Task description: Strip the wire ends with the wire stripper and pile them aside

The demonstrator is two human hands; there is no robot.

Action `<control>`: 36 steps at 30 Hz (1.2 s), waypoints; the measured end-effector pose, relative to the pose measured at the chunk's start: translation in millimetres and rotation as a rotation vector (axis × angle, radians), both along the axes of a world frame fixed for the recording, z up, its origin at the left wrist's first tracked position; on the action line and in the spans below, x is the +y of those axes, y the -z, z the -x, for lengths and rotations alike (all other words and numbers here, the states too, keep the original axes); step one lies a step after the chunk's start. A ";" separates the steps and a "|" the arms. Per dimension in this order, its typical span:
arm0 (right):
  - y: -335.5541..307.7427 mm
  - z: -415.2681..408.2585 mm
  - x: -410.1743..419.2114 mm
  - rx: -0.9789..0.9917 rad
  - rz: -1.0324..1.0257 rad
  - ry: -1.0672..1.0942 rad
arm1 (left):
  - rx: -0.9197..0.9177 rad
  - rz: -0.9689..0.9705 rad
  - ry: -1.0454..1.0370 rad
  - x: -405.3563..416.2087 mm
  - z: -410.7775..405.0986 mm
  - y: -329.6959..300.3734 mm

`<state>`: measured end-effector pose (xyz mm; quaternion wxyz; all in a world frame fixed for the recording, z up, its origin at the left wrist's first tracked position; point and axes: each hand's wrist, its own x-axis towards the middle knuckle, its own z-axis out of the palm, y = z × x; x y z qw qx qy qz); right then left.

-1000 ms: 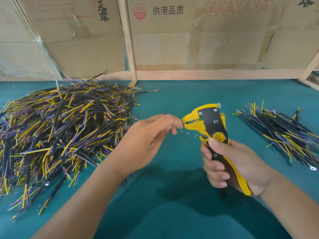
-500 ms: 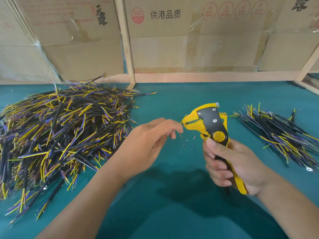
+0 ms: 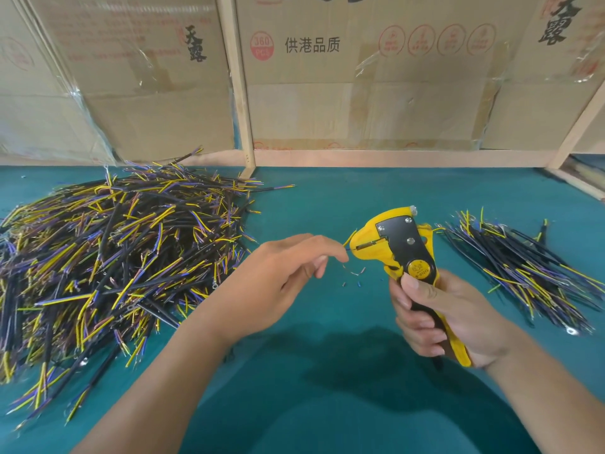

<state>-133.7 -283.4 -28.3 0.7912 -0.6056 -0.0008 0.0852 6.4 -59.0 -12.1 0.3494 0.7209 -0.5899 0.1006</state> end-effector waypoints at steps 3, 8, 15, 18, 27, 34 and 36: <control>1.9 -1.9 0.7 -0.008 0.001 0.005 | 0.008 -0.018 0.001 2.3 -2.7 -2.5; 4.9 -2.9 2.5 -0.025 0.091 0.036 | -0.016 -0.043 0.004 9.5 -7.1 -5.8; 6.2 -8.3 0.1 -0.062 -0.018 0.186 | -0.089 -0.025 -0.079 17.8 -17.9 -5.6; -3.9 -6.4 -23.5 -0.144 -0.213 0.470 | -0.086 0.088 -0.222 39.4 -37.7 -6.8; 6.6 -11.7 -16.3 -0.112 -0.167 0.255 | -0.103 -0.004 -0.109 27.4 -25.2 -2.6; 13.2 -14.8 -5.8 -0.044 -0.152 0.178 | -0.113 -0.054 -0.091 21.2 -16.5 -0.9; 14.5 -16.0 -4.7 -0.037 -0.155 0.166 | -0.089 -0.065 -0.112 20.3 -14.7 0.5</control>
